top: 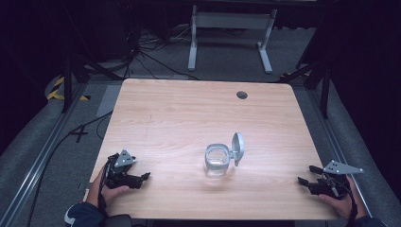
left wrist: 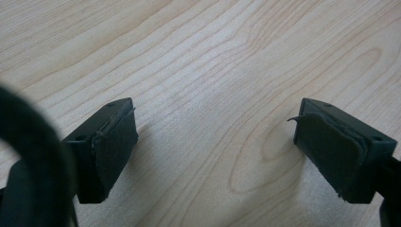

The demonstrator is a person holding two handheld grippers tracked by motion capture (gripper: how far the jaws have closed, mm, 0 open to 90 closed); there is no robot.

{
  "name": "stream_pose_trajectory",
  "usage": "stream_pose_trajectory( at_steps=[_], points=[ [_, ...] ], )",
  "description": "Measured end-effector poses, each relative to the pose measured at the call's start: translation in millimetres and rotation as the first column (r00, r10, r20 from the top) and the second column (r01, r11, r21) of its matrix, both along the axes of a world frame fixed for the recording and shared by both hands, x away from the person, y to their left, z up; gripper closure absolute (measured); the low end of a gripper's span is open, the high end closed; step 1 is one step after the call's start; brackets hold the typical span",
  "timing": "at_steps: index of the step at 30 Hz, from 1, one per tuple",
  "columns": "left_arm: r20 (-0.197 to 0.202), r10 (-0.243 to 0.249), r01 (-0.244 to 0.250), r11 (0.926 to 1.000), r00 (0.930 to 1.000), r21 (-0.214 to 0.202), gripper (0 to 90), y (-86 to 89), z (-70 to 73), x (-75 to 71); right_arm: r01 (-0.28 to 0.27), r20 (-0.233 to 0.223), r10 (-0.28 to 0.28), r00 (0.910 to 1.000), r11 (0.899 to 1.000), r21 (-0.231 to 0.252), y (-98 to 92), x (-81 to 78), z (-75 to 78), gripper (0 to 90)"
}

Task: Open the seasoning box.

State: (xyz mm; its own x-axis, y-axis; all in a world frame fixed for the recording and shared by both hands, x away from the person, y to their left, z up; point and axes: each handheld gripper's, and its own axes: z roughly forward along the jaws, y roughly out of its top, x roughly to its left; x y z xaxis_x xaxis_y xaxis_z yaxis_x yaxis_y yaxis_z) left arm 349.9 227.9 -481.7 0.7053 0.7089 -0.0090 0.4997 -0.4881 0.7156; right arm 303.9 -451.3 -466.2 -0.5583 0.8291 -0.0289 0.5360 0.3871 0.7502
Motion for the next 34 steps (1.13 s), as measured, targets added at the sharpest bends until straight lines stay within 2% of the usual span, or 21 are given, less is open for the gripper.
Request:
stream_pose_trajectory(
  at_steps=[34],
  points=[
    [-0.006, 0.009, -0.009, 0.9999, 0.9999, -0.005, 13.6, -1.2, -0.2, -0.1, -0.01, -0.006, 0.01, 0.9999, 1.0, -0.001, -0.3, 0.8, 0.1, 24.7]
  ],
)
